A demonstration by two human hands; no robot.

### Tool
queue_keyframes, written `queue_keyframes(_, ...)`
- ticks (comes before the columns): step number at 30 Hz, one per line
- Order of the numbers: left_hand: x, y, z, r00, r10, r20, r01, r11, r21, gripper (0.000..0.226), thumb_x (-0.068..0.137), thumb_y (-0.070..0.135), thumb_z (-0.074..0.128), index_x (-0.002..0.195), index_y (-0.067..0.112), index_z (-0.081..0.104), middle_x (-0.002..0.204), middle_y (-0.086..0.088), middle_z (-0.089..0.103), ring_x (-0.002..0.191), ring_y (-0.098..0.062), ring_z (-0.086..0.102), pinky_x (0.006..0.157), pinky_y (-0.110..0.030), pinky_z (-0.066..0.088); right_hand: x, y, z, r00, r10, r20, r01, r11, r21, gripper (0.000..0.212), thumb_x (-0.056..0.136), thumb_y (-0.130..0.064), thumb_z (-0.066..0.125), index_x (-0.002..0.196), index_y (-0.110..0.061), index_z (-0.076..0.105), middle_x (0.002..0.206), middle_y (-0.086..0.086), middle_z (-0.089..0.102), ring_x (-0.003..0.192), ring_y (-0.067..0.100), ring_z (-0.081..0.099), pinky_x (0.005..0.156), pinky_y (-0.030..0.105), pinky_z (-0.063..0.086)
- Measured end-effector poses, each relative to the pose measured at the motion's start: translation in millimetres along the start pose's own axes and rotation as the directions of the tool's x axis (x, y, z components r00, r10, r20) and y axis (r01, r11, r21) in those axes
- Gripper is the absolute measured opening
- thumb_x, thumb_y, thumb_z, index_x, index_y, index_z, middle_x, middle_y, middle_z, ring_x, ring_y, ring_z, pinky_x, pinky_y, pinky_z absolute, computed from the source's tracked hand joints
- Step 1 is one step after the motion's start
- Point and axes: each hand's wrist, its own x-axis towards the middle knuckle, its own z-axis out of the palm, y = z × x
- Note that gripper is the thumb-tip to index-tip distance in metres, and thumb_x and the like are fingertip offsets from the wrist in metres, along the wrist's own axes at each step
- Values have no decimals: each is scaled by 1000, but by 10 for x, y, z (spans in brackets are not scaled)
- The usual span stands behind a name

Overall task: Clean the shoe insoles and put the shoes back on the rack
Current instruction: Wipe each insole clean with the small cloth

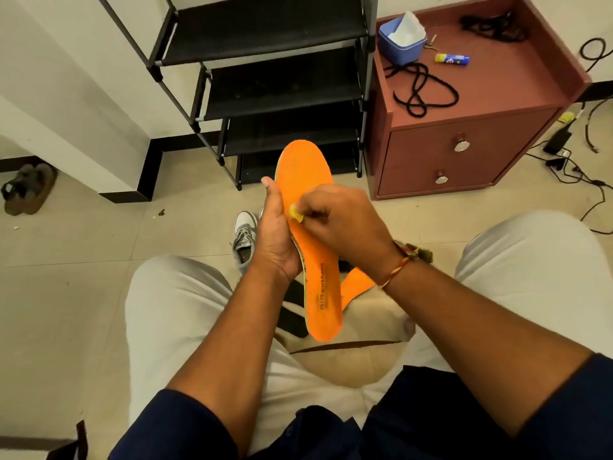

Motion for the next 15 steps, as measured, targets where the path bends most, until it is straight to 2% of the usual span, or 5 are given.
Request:
queue_keyframes(4,6,-13,5,1000,-8,10,7,999,50,78,95,76,28,146,22,49,132,-15,66,121,-38,64,104,-60,48,94,226,-105,978,84,-191,-91,995,-31,5,88,-12,69,85,-9,72,87,4,70,82,17,65,74,38,57)
queue_keyframes(8,-14,35,-6,1000,-2,-11,1,1000,-9,77,95,76,27,127,15,63,127,-19,68,121,-39,64,109,-59,44,-51,-51,57,999,36,10,-37,998,59,7,88,-17,72,93,-15,75,95,1,74,87,14,67,84,31,57)
queue_keyframes(10,-32,50,12,1000,-1,-13,0,1000,-17,74,96,74,26,119,16,66,122,-17,71,117,-37,66,104,-56,50,-42,-44,47,999,-9,50,6,999,51,7,88,-17,71,93,-15,75,96,2,74,88,16,67,85,31,55)
queue_keyframes(12,-47,30,37,1000,-4,3,4,1000,17,68,97,72,25,121,21,63,119,-14,73,111,-34,70,94,-52,57,32,90,-13,999,4,-54,-5,1000,-11,5,88,-14,69,89,-11,73,91,5,71,85,19,66,80,36,57)
queue_keyframes(15,-87,-36,77,996,-59,60,54,995,80,71,95,73,28,136,22,55,126,-17,70,116,-38,67,100,-56,52,111,300,-130,961,110,-254,-117,993,-13,5,87,-9,68,84,-8,71,87,4,69,83,16,64,73,38,56)
